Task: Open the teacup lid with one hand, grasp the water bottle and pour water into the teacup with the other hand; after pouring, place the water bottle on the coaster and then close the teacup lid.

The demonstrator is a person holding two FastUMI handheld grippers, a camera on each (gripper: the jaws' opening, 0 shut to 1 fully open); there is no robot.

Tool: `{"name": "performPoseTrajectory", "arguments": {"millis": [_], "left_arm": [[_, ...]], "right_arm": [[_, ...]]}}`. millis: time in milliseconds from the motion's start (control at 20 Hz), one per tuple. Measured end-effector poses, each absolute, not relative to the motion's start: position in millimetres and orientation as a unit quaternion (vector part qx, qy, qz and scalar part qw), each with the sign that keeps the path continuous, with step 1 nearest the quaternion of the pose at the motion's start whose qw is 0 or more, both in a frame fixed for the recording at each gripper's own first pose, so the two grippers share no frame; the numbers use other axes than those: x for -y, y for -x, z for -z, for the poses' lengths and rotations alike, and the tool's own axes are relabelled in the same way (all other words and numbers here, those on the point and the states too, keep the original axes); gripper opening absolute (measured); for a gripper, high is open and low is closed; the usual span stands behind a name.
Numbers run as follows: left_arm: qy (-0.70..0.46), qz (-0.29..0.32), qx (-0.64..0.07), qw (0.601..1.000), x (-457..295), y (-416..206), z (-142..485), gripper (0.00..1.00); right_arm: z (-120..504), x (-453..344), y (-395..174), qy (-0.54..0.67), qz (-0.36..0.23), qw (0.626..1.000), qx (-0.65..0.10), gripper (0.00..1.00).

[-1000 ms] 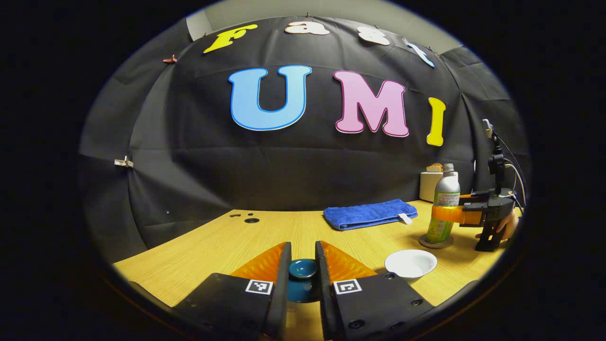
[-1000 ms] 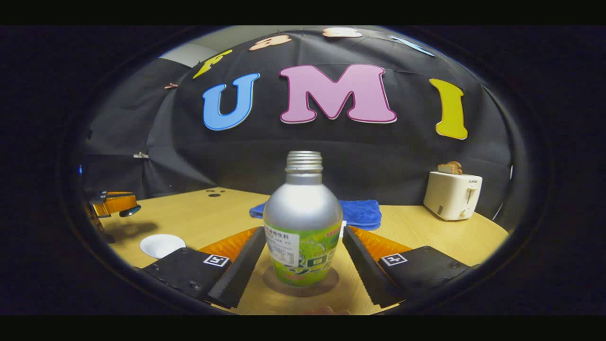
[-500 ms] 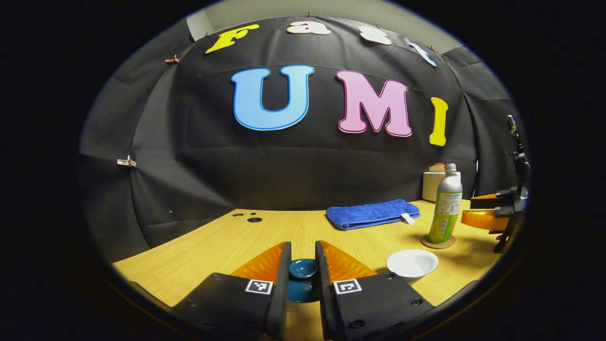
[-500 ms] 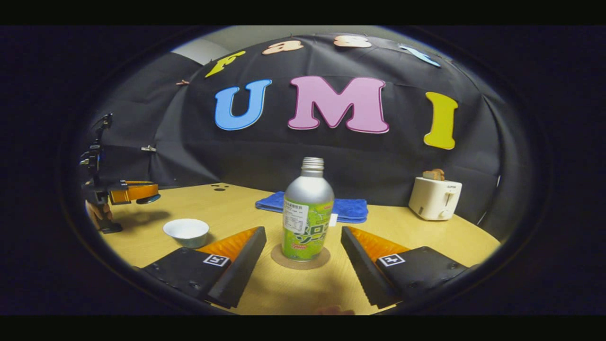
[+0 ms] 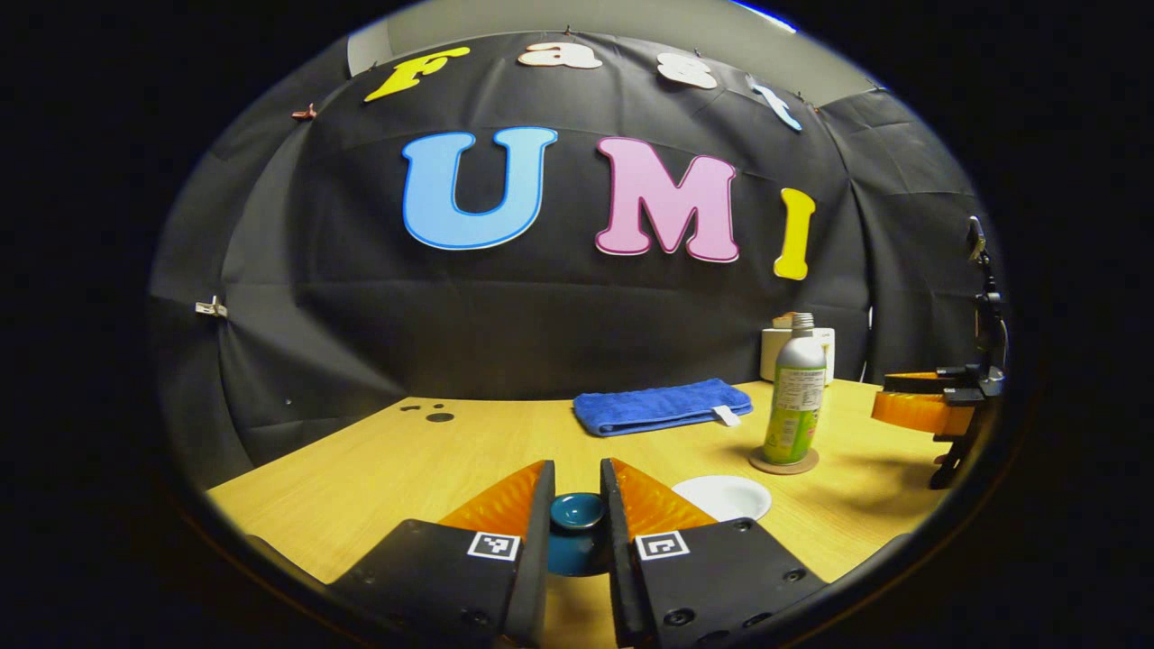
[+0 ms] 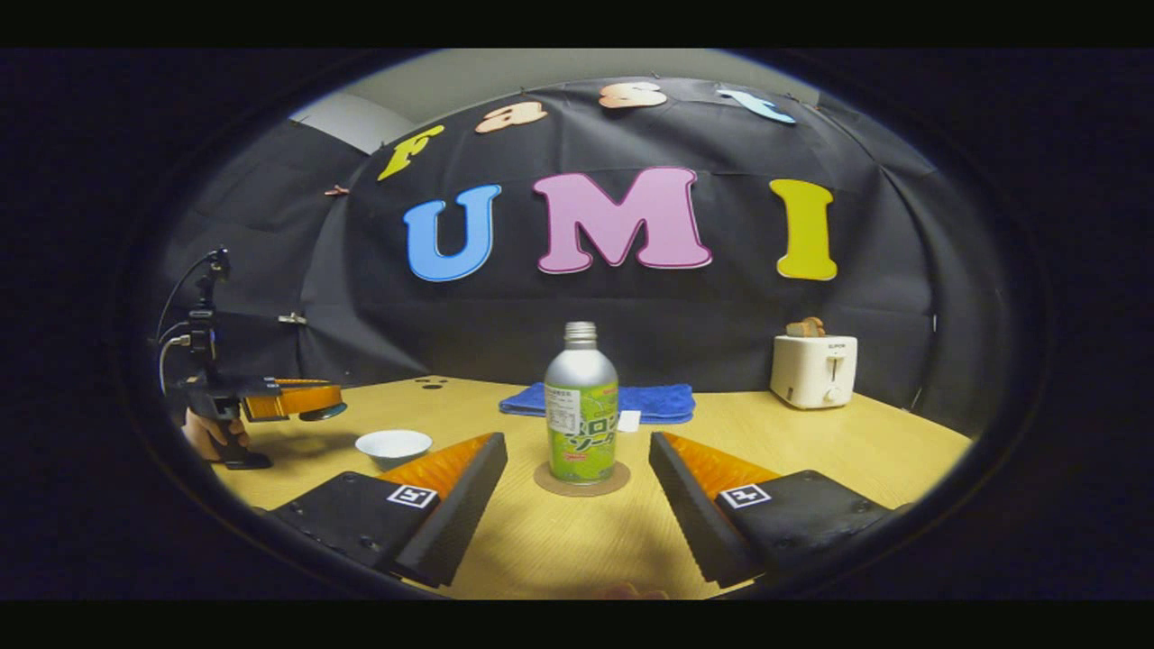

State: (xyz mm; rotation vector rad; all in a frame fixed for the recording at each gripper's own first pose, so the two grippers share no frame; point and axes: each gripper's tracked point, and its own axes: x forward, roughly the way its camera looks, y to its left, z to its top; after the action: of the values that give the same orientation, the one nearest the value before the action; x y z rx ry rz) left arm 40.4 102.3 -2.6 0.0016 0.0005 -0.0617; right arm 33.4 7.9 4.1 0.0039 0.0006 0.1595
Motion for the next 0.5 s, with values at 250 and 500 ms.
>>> {"name": "performPoseTrajectory", "arguments": {"millis": [250,500], "left_arm": [[-0.005,0.078,-0.001,0.997,-54.1,-52.2,2.0,0.32],[-0.029,0.092,-0.018,0.995,-37.2,-61.3,6.8,0.32]], "right_arm": [[-5.4,1.5,-30.6,-0.015,-0.061,0.998,-0.001,0.98],[-3.4,-5.5,-26.1,0.000,-0.071,0.997,-0.001,0.98]]}}
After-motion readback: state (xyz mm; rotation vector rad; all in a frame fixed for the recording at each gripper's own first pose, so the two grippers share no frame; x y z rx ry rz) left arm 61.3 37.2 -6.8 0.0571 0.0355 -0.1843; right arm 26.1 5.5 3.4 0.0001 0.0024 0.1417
